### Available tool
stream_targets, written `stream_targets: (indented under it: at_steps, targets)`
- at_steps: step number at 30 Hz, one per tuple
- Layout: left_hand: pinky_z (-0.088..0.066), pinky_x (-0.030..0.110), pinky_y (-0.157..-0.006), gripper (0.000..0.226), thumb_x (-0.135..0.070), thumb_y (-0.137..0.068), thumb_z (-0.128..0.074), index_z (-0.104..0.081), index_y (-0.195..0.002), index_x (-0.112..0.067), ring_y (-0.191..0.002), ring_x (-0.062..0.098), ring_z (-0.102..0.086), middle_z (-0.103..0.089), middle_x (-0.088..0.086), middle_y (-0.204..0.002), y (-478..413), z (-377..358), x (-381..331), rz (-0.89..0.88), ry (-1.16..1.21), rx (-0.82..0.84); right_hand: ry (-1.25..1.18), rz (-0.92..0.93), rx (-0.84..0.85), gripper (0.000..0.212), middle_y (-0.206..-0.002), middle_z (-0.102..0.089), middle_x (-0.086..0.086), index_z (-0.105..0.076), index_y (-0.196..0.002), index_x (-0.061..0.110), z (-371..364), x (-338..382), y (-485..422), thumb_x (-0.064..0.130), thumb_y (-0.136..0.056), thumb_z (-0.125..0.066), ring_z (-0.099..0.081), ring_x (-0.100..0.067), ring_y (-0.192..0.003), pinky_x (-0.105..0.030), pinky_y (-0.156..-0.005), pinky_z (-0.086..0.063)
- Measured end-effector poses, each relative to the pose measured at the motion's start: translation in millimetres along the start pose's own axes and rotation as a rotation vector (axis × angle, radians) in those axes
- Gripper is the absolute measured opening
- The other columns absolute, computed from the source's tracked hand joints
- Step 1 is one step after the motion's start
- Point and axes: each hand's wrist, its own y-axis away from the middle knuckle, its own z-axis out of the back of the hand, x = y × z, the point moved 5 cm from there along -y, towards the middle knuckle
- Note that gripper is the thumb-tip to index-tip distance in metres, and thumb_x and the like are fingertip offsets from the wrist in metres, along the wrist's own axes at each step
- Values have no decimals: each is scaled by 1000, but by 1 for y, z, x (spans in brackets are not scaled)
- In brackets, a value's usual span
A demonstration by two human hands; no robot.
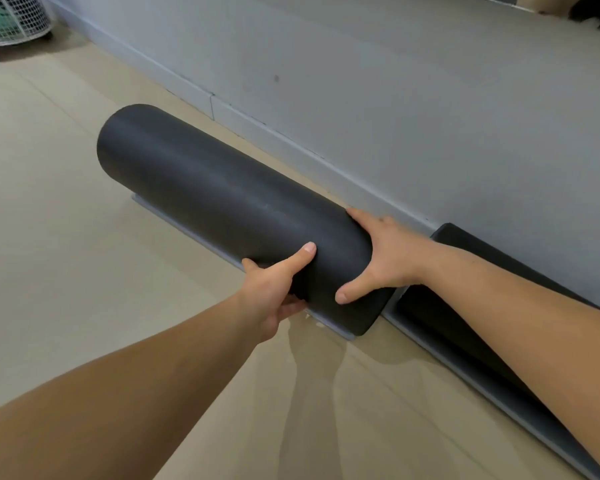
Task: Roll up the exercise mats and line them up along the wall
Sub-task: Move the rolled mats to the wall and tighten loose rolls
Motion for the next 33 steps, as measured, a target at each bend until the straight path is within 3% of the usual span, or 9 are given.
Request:
stream_targets:
  at_steps: [5,14,20,24,27,30,33]
  targets:
    - [-62,52,-94,90,-38,-74,-97,-37,-141,-37,-106,34,-73,-66,4,-131,-32,-32,-4,3,32,14,241,-13,-41,158,-149,-35,-5,11,-156,48,19,-18,-22,80,-35,-85,-46,-31,-133,-50,-100,-52]
    - [-62,52,-94,98,-42,-72,-97,-35,-148,-39,-112,34,-69,-60,2,-139,-69,-88,-21,-27,-87,30,264,-119,-170,154,-145,-38,-12,9,-158,41,38,-69,-36,85,-41,-81,-50,-37,-128,-48,-96,-53]
    - [-63,47,-87,104,-48,-75,-93,-26,-153,-43,-115,32,-66,-53,-2,-149,-77,-84,-12,-38,-155,-17,347,-155,-178,156,-154,-28,-17,13,-160,39,29,-68,-41,85,-45,-82,-41,-40,-138,-50,-107,-44]
    - [-56,58,-102,108,-60,-74,-89,-24,-157,-34,-121,39,-64,-52,4,-152,-70,-81,-19,-26,-325,-67,329,-188,-177,157,-158,-24,-18,15,-160,40,28,-66,-39,83,-46,-84,-36,-41,-143,-52,-111,-40]
    - [-50,56,-107,99,-68,-76,-83,-37,-151,-22,-131,40,-56,-53,4,-147,-58,-71,-29,-44,-463,-115,332,-246,-175,158,-163,-13,-19,21,-159,39,26,-59,-34,82,-48,-84,-21,-43,-151,-59,-119,-29]
    - [-58,48,-100,80,-67,-91,-69,-43,-147,-16,-117,33,-63,-56,6,-141,-41,-50,-27,-74,-564,-104,449,-245,-299,145,-166,0,-19,15,-160,35,24,-36,-13,73,-61,-84,-3,-45,-156,-69,-120,-18]
    - [-64,45,-92,64,-56,-98,-67,-55,-138,-8,-105,27,-71,-67,7,-119,-29,-12,-11,-62,-701,-54,640,-51,-408,113,-166,-5,-19,-1,-162,28,3,13,15,42,-81,-79,-4,-44,-155,-70,-120,-14]
